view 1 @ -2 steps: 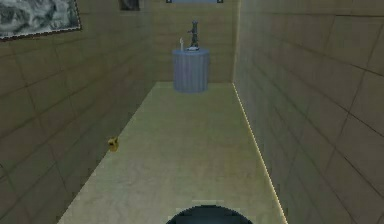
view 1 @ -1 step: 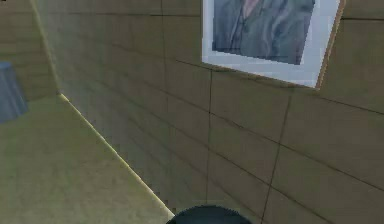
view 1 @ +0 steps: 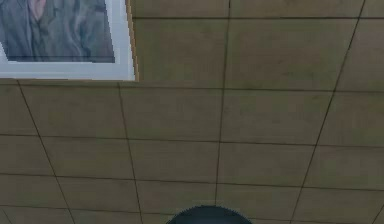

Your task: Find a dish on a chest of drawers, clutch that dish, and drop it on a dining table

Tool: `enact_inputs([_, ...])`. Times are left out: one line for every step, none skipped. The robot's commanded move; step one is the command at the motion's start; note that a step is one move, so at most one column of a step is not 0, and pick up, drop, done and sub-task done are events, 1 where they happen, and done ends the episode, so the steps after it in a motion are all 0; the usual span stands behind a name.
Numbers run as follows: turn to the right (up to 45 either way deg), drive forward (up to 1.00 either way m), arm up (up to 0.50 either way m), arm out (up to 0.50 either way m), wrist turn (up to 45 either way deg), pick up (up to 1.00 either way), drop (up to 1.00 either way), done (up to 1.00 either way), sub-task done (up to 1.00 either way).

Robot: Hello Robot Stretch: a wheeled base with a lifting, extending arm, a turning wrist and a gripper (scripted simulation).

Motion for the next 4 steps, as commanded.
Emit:
enact_inputs([3.0,0.0,0.0,0.0,0.0,0.0,0.0,0.0,0.0])
enact_inputs([0.0,0.05,0.0,0.0,0.0,0.0,0.0,0.0,0.0])
enact_inputs([-45.0,0.0,0.0,0.0,0.0,0.0,0.0,0.0,0.0])
enact_inputs([-27.0,0.0,0.0,0.0,0.0,0.0,0.0,0.0,0.0])
